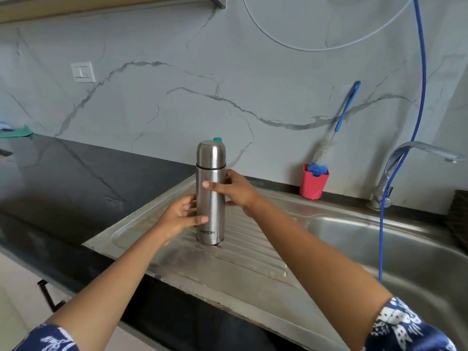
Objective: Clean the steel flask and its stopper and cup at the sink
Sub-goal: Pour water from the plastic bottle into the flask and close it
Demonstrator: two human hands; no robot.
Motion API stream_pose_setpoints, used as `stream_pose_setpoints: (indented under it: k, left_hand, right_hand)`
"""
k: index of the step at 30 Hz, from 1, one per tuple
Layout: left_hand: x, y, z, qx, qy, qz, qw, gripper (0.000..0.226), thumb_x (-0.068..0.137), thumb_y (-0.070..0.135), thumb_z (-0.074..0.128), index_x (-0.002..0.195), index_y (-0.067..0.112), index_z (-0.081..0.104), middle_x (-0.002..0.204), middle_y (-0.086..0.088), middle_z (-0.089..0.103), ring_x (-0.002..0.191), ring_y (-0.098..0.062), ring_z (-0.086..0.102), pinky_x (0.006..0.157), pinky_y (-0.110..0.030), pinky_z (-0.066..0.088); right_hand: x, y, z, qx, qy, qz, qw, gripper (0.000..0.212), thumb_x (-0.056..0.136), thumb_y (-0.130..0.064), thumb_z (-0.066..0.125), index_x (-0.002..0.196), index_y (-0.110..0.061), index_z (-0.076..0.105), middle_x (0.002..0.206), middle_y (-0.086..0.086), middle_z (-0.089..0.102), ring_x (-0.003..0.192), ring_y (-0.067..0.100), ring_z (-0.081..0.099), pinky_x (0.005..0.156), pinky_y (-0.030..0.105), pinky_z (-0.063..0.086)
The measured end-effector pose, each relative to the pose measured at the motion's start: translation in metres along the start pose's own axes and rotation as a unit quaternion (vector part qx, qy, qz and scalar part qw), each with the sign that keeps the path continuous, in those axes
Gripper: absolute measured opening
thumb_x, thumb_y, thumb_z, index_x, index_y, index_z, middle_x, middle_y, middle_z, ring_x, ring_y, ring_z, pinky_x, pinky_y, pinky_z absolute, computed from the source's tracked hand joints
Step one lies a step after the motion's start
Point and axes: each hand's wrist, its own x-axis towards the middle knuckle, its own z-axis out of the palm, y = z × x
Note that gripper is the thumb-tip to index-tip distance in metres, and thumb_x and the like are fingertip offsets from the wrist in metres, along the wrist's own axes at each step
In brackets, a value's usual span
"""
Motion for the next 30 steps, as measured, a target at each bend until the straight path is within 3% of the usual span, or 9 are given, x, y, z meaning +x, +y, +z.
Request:
stream_pose_setpoints:
  k: [2,5,8,10,17,23,25,30]
  left_hand:
    - [0.008,0.0,0.002,0.005,0.0,0.0,1.0,0.094,0.036,0.039,0.095,0.12,0.025,0.057,0.112,0.001,0.071,0.104,-0.016,0.067,0.077,-0.029,0.057]
    - [0.028,0.008,0.01,0.022,-0.019,0.001,1.0,0.097,0.038,0.041,0.095,0.124,0.019,0.057,0.109,0.003,0.072,0.1,-0.013,0.069,0.077,-0.027,0.057]
    - [0.06,0.013,0.027,0.031,-0.027,0.001,0.999,0.077,0.065,0.007,0.083,0.134,0.009,0.05,0.11,0.003,0.069,0.098,-0.009,0.069,0.077,-0.025,0.057]
    - [0.085,0.016,0.038,0.039,-0.029,0.004,0.999,0.069,0.073,-0.002,0.075,0.135,0.01,0.049,0.11,0.008,0.066,0.092,-0.003,0.069,0.076,-0.024,0.057]
    - [0.16,0.009,0.062,0.033,-0.053,-0.016,0.998,0.088,0.064,0.014,0.08,0.143,0.014,0.041,0.136,-0.006,0.056,0.116,-0.021,0.059,0.088,-0.036,0.055]
    - [0.188,-0.01,0.067,0.001,-0.07,-0.021,0.997,0.127,0.029,0.051,0.094,0.14,0.016,0.044,0.13,-0.001,0.061,0.111,-0.016,0.062,0.08,-0.032,0.056]
    - [0.193,-0.016,0.069,0.007,-0.072,-0.021,0.997,0.126,0.03,0.052,0.093,0.14,0.019,0.043,0.126,0.004,0.062,0.11,-0.013,0.062,0.078,-0.03,0.056]
    - [0.205,-0.02,0.077,0.022,-0.061,-0.027,0.998,0.08,0.076,0.002,0.075,0.146,0.013,0.037,0.127,-0.001,0.058,0.105,-0.012,0.061,0.073,-0.024,0.056]
  right_hand:
    - [0.007,0.002,-0.005,-0.008,0.027,-0.003,1.0,0.048,0.073,-0.038,0.08,0.112,-0.019,0.058,0.108,0.001,0.066,0.101,0.017,0.064,0.084,0.039,0.056]
    - [0.023,0.003,-0.02,-0.029,0.053,-0.006,0.998,0.059,0.068,-0.043,0.082,0.116,-0.018,0.058,0.11,0.002,0.066,0.1,0.018,0.064,0.085,0.042,0.056]
    - [0.04,0.007,-0.048,-0.026,0.065,-0.001,0.998,0.069,0.063,-0.047,0.083,0.12,-0.017,0.056,0.112,0.001,0.066,0.102,0.019,0.064,0.085,0.043,0.056]
    - [0.054,0.012,-0.069,-0.005,0.079,0.003,0.997,0.07,0.063,-0.046,0.084,0.121,-0.016,0.057,0.112,0.001,0.067,0.101,0.02,0.065,0.086,0.044,0.056]
    - [0.101,0.027,-0.123,-0.003,0.095,0.017,0.995,0.066,0.07,-0.04,0.081,0.124,-0.015,0.054,0.115,0.003,0.065,0.103,0.02,0.064,0.082,0.042,0.057]
    - [0.125,0.052,-0.137,0.004,0.102,0.031,0.994,0.062,0.074,-0.036,0.079,0.125,-0.013,0.053,0.117,0.005,0.063,0.105,0.021,0.063,0.08,0.039,0.056]
    - [0.131,0.059,-0.14,0.004,0.102,0.033,0.994,0.063,0.074,-0.037,0.079,0.126,-0.013,0.052,0.118,0.005,0.063,0.105,0.021,0.062,0.082,0.04,0.056]
    - [0.141,0.067,-0.146,0.006,0.104,0.028,0.994,0.064,0.074,-0.037,0.079,0.127,-0.013,0.051,0.118,0.005,0.063,0.106,0.022,0.062,0.084,0.041,0.056]
